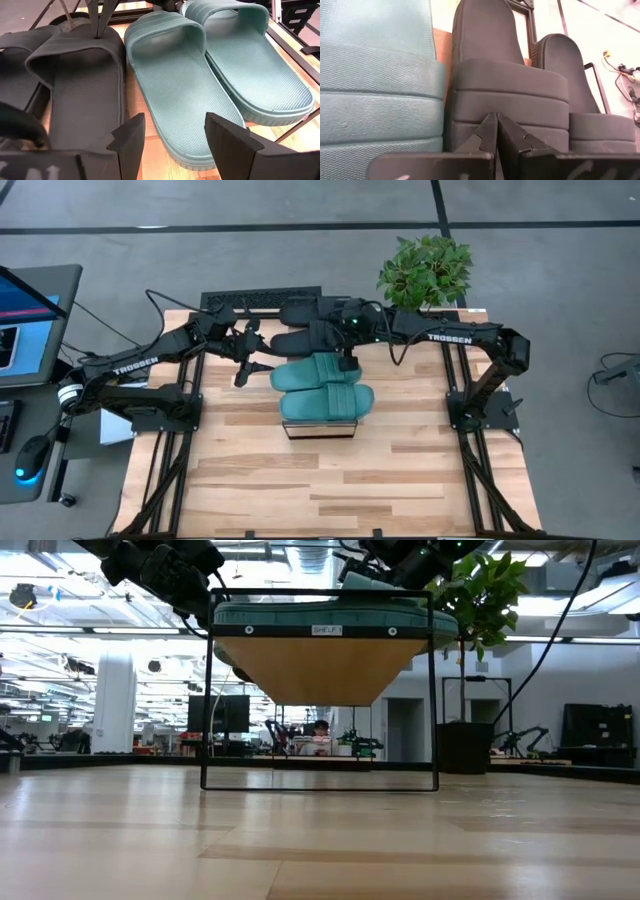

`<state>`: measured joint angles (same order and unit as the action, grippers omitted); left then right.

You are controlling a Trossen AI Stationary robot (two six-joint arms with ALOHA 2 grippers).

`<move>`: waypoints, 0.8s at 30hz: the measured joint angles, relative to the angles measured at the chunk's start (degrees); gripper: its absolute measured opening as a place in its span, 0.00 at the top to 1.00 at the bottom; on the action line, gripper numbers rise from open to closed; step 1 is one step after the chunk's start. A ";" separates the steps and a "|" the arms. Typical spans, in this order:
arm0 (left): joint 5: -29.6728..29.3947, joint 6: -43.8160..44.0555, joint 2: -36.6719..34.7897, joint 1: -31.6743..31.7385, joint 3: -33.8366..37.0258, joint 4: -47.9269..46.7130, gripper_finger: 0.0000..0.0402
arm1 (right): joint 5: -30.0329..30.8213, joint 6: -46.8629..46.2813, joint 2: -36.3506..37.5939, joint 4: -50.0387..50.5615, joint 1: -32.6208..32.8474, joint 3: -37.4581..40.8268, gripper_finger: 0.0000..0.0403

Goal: Pick and place slides into the shelf
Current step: Adjust the slippers on the shelf, then return to Home Position

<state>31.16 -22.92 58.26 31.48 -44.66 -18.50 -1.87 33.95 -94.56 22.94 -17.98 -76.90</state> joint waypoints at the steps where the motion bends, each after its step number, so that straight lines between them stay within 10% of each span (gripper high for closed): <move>1: 0.00 0.00 0.00 0.00 0.00 0.00 0.52 | 0.02 0.12 0.00 0.00 0.02 0.00 1.00; 24: 3.47 2.53 -8.72 3.39 -0.02 7.45 0.52 | 6.06 -2.91 22.32 -5.46 4.34 -0.03 1.00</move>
<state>34.63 -20.38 49.54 34.88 -44.69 -11.05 4.19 31.05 -72.24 17.48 -13.65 -76.93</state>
